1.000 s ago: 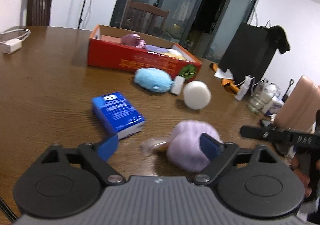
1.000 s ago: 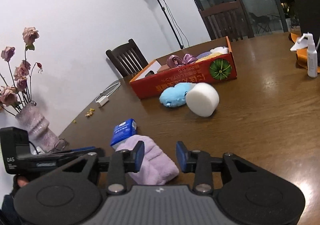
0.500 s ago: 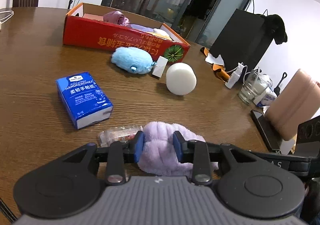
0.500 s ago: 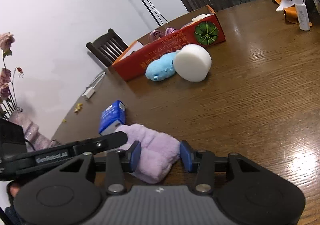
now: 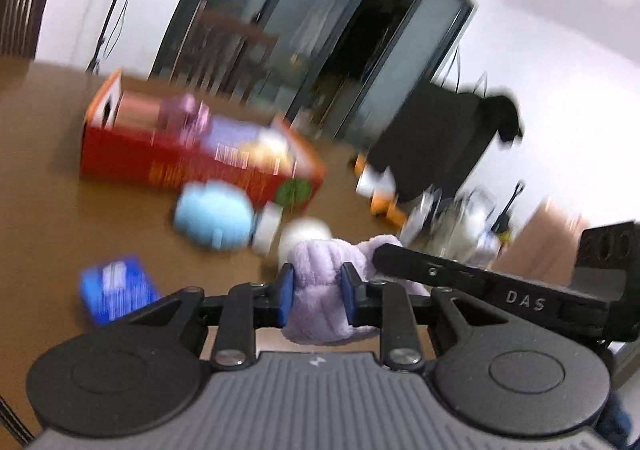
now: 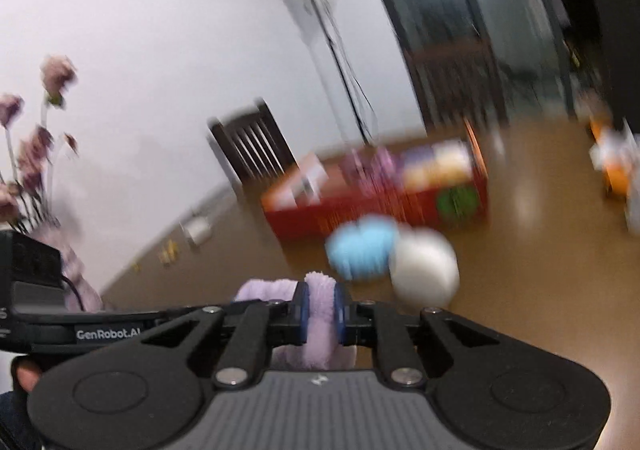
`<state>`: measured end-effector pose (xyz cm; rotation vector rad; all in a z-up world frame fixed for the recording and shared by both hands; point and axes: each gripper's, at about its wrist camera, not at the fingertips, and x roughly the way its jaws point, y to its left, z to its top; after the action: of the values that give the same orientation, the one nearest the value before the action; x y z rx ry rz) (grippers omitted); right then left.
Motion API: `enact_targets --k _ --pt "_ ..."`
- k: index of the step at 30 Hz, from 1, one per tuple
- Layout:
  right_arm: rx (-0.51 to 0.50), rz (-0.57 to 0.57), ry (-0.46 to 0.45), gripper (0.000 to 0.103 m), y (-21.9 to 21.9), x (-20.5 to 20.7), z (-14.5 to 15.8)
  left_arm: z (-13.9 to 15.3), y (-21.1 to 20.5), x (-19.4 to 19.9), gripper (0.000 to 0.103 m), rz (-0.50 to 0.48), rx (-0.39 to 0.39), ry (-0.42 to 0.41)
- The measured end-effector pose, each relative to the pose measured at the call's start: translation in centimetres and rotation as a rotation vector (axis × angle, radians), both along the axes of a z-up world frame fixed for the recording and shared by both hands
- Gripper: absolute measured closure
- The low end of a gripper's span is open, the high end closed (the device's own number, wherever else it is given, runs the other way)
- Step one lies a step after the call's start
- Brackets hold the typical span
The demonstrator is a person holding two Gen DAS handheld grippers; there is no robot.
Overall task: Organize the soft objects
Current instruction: 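Carry the lavender roll into the box with both grippers and open them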
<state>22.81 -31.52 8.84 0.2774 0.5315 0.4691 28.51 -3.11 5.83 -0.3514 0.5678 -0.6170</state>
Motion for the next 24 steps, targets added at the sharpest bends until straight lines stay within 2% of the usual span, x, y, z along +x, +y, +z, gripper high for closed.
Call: enact_targets --k 3,5,8,11,14,18,20,22,24 --pt "-0.017 0.022 -0.071 0.091 0.6 4.8 2.5 2.7 1.2 4.4 0.078 0.043 -0.011 -0.05" --pt "-0.01 0.04 -0.087 0.09 1.7 9.3 3.5 3.9 1.9 7.7 0.078 0.086 0.016 -0.081" --pt "-0.01 0.075 -0.079 0.091 4.0 16.6 3.9 4.2 3.3 13.6 0.078 0.143 0.048 -0.041" --pt "-0.002 0.082 -0.001 0.091 6.4 23.8 2.4 3.0 4.3 19.3 0.078 0.216 0.103 0.027" --pt "0.032 0.074 0.125 0.09 8.0 29.3 -0.5 1.0 4.2 22.7 0.078 0.245 0.22 0.055" --pt "-0.012 0.08 0.212 0.09 10.1 32.5 -4.0 -1.3 4.0 24.9 0.075 0.262 0.316 0.094" --pt "-0.031 0.096 0.264 0.09 10.8 33.1 -5.6 -1.8 4.1 24.8 0.062 0.262 0.332 0.089" --pt "-0.045 0.118 0.314 0.088 11.6 33.4 -7.0 -1.9 4.4 24.7 0.06 0.254 0.335 0.07" --pt "-0.065 0.111 0.336 0.084 12.0 33.0 -8.0 -1.6 4.6 24.2 0.05 0.254 0.329 0.053"
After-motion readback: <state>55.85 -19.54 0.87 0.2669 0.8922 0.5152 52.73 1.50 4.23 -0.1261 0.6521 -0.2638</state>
